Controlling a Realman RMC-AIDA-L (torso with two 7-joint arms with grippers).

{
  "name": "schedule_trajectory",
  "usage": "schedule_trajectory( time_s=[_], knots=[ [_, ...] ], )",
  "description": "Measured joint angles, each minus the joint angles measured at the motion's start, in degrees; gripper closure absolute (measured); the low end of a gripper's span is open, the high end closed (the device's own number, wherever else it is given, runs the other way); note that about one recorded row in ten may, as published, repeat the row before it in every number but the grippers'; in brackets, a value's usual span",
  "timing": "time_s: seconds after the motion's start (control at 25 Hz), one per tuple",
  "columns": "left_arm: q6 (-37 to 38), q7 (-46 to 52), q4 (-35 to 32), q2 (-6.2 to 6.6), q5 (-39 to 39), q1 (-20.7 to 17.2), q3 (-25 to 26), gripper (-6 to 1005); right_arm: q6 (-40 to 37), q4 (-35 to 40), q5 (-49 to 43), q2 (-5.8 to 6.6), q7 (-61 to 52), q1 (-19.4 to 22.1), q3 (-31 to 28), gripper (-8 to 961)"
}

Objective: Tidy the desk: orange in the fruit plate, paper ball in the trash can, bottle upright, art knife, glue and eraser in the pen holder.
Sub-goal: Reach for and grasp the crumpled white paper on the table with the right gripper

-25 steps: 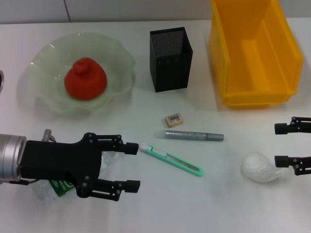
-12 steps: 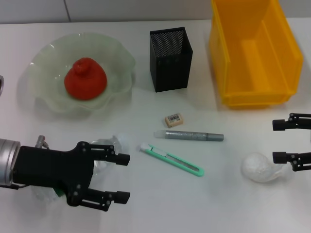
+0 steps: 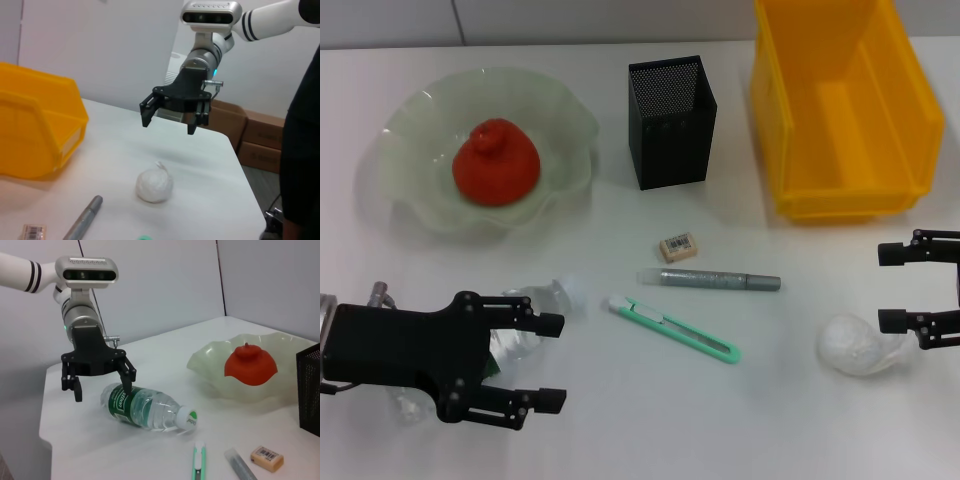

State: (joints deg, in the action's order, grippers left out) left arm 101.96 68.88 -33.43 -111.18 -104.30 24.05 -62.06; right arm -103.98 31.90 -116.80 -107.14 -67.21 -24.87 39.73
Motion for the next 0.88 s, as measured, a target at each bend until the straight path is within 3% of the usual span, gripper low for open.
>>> schedule_trajectory(
  time_s=[0.4, 0.88],
  knots=[
    [0.15, -0.30, 0.05, 0.27, 0.02, -1.27, 3.32, 212, 0.00, 0.00, 0.00, 0.00, -0.03, -0.01, -0.02, 128],
    [0.43, -0.08, 0.03, 0.20, 0.06, -1.29, 3.35, 212, 0.01, 0.11, 0.00, 0.00, -0.03, -0.09, 0.00, 127]
  ],
)
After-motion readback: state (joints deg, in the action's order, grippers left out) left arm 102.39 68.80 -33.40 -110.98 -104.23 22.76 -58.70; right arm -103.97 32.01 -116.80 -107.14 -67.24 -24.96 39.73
